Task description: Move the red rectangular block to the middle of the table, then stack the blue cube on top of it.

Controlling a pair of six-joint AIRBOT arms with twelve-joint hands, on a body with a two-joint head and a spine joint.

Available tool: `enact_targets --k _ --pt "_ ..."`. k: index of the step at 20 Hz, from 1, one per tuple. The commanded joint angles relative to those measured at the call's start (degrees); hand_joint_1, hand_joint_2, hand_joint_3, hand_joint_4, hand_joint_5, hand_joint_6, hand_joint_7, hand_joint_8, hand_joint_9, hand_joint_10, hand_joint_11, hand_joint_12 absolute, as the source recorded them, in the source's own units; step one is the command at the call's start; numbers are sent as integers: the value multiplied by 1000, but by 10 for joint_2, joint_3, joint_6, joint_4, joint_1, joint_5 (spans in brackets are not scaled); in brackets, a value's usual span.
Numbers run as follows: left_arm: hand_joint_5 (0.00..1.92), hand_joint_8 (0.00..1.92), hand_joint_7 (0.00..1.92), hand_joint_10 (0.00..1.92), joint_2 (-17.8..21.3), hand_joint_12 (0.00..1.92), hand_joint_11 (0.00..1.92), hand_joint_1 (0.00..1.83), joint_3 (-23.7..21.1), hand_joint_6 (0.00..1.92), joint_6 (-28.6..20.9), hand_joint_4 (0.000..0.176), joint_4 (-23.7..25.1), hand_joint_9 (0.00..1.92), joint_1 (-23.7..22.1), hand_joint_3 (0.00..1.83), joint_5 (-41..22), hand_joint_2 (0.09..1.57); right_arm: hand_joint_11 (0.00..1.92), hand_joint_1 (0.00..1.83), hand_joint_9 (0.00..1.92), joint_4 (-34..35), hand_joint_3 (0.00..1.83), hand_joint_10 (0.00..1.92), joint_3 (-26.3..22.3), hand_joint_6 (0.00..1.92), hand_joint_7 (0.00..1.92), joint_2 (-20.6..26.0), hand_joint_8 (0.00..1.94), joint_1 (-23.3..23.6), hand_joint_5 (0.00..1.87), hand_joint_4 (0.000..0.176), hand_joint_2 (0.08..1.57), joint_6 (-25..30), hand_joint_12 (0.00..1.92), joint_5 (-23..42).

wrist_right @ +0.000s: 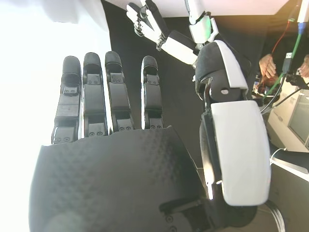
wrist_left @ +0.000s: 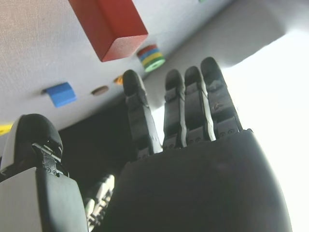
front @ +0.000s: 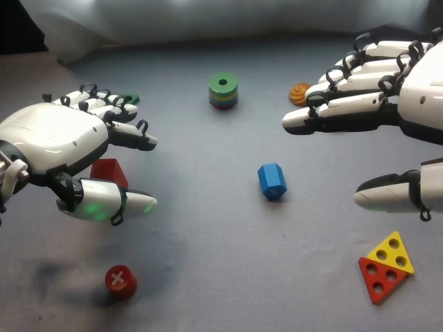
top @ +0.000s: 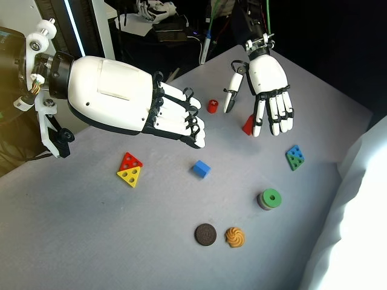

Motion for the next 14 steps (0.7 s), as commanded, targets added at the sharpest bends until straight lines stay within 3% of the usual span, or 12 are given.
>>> enact_targets --k 1,8,9,12,14 --pt "527 4 218 3 3 280 0 381 6 1 -6 163 9 98 1 1 -63 997 0 470 198 9 0 7 -2 7 226 6 8 5 229 0 1186 3 463 63" --pt "526 1 234 2 -3 263 0 349 27 3 -32 158 25 112 25 3 -73 1015 0 478 191 9 0 1 -2 0 215 6 0 5 218 0 1185 3 462 65" --pt "530 2 236 2 -4 259 0 345 29 4 -33 164 25 111 27 3 -75 1018 0 483 187 9 0 1 -2 1 214 6 0 5 219 0 1184 3 437 65" --pt "535 4 252 4 -10 267 0 351 35 4 -33 147 25 121 29 4 -77 1026 0 480 195 9 0 7 -2 6 226 6 6 5 230 0 1183 3 463 65" --pt "528 0 236 0 -16 270 0 339 41 1 -33 157 25 112 30 5 -77 1029 0 519 205 9 0 8 -2 5 243 6 4 5 244 0 1173 4 477 66"
